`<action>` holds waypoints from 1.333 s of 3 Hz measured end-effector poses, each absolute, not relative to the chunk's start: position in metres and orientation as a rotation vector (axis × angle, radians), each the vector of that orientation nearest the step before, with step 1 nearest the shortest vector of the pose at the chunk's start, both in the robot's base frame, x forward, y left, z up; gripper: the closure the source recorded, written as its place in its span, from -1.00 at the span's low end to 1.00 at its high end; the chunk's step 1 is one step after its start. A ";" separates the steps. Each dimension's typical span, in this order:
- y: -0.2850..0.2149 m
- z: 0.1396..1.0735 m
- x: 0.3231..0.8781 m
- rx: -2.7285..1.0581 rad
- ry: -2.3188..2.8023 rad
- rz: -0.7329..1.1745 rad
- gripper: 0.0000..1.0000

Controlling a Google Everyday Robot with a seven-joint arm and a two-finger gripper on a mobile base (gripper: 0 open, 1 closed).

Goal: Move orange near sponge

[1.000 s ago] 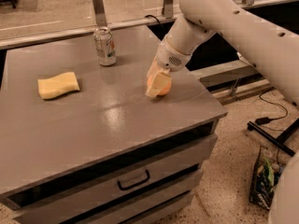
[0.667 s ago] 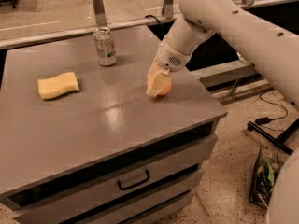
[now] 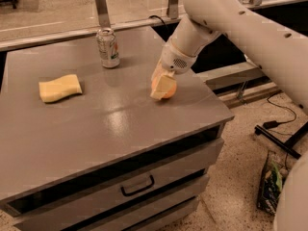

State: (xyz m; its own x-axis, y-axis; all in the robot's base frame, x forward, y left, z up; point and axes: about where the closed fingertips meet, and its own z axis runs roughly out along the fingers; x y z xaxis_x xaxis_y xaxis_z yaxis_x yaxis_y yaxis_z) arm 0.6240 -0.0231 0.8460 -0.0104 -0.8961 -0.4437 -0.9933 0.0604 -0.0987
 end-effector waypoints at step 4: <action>0.085 0.892 0.652 -1.887 1.499 0.536 1.00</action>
Offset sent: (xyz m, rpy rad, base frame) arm 0.0247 0.0680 0.0956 0.2205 -0.1855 0.1865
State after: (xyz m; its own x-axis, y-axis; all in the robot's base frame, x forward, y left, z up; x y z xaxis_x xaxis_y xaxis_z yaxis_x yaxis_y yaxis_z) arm 0.6520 0.0854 0.8918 0.2593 -0.6916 -0.6741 -0.9622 -0.1251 -0.2417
